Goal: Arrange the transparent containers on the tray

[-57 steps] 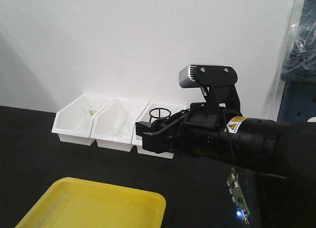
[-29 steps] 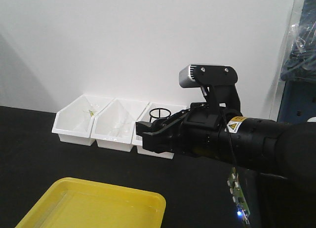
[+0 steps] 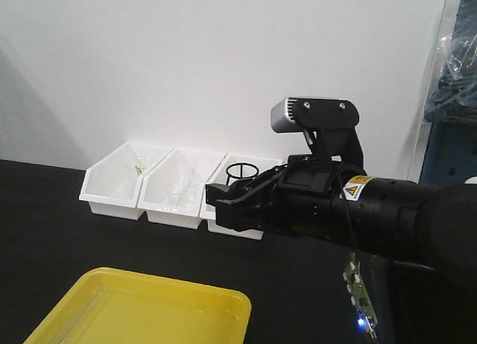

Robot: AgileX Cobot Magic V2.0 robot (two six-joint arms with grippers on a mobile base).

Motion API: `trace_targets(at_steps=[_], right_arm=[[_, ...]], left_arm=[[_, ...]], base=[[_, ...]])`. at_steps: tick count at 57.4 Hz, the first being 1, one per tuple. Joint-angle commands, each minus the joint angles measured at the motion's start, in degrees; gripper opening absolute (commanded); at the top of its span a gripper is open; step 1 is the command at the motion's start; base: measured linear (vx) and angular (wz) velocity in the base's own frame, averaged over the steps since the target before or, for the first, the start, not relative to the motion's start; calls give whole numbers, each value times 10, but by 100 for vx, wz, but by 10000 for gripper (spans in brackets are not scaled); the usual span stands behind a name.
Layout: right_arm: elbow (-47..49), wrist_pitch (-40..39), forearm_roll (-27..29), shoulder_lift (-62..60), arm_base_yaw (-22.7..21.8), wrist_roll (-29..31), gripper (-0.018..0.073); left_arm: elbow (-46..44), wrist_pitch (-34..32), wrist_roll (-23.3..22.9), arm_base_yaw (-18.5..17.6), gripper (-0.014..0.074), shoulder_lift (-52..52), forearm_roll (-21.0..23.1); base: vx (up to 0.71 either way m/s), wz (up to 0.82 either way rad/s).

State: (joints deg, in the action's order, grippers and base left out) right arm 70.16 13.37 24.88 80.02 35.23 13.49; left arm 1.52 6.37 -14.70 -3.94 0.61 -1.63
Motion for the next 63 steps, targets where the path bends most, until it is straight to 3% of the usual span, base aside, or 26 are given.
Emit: trace_targets(at_steps=[1, 38, 45, 56, 63], right_arm=[[17, -39, 3, -18, -1, 8, 536], [2, -37, 3, -24, -3, 8, 519], [-57, -89, 3, -62, -3, 6, 429], [-253, -204, 3, -202, -4, -13, 208], [-361, -215, -12, -306, -42, -13, 34]], left_arm=[[18, -50, -1, 1, -8, 5, 7], [18, -50, -1, 1, -8, 5, 7], [18, -50, -1, 1, -8, 5, 7], [18, -50, -1, 1, -8, 5, 7], [18, -50, -1, 1, -8, 5, 7]], base=[[0, 0], [0, 0], [0, 0], [0, 0], [0, 0]])
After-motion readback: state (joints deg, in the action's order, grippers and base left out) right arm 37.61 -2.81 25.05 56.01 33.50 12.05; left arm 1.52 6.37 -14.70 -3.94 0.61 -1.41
